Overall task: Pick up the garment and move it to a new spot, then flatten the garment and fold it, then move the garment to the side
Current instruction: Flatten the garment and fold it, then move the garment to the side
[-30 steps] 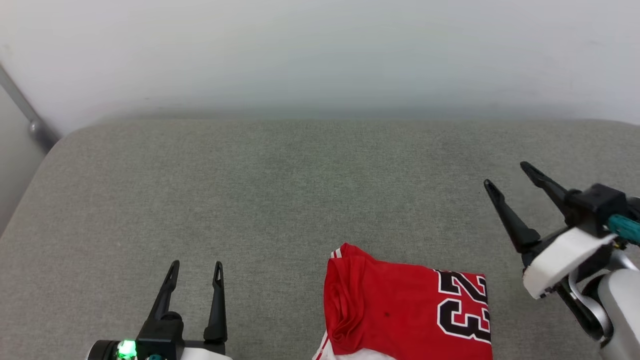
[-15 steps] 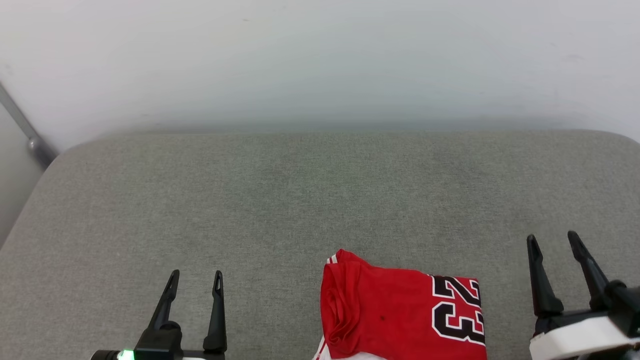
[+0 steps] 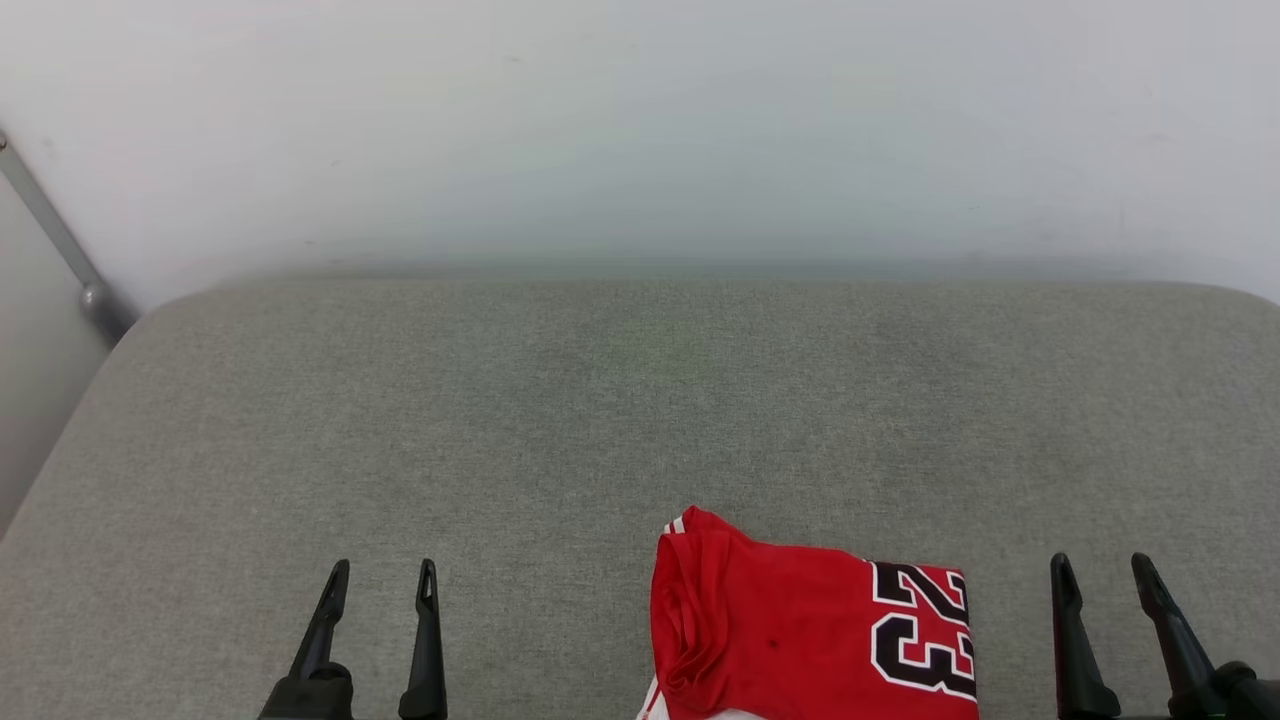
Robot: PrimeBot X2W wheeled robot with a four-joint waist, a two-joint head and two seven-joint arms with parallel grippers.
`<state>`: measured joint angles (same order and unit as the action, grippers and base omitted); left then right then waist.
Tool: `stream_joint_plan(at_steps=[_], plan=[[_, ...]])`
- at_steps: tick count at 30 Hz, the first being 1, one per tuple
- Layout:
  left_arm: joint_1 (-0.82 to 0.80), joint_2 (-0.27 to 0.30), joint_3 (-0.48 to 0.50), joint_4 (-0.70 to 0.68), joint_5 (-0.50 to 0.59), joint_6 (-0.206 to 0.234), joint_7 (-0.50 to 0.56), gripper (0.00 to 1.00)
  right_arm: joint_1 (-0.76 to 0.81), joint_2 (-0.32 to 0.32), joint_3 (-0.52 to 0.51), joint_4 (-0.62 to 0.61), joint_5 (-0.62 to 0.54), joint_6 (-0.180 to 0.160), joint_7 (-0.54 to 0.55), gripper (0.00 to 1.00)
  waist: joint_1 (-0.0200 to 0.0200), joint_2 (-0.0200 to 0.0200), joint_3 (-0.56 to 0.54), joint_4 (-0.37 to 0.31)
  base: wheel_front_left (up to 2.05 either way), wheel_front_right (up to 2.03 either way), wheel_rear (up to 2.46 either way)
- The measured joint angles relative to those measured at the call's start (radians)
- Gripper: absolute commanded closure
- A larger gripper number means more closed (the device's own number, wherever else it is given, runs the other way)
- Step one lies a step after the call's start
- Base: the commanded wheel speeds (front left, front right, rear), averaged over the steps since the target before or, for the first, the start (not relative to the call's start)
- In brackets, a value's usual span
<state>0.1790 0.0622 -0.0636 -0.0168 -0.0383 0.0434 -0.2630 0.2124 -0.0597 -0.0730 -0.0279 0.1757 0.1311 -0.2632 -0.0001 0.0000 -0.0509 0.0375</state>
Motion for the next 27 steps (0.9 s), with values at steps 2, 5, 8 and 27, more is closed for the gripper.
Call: stream_joint_plan(at_steps=[2,5,8,27], plan=[[0.002,-0.001,0.001,0.001,0.000,-0.001,0.000,0.00,0.008,0.002,0.003,-0.004,-0.001,0.000,0.000,0.00,0.0000,0.0000,-0.001,-0.001,0.00,0.00,0.00],[0.007,-0.001,0.002,0.004,0.001,-0.002,0.000,0.00,0.017,0.005,0.006,-0.004,-0.001,0.000,0.000,0.00,0.0000,0.0000,-0.002,-0.002,0.00,0.00,0.00],[0.008,-0.002,0.002,0.008,0.001,-0.005,0.000,0.00,0.017,0.006,0.006,-0.003,-0.002,0.000,0.000,0.00,0.0000,0.0000,-0.001,0.000,0.00,0.00,0.00],[-0.005,-0.007,0.002,0.024,0.001,-0.016,0.000,0.00,-0.339,-0.263,0.081,-0.076,0.054,0.000,0.388,0.00,0.0001,0.0000,0.028,0.009,0.00,0.00,0.00]])
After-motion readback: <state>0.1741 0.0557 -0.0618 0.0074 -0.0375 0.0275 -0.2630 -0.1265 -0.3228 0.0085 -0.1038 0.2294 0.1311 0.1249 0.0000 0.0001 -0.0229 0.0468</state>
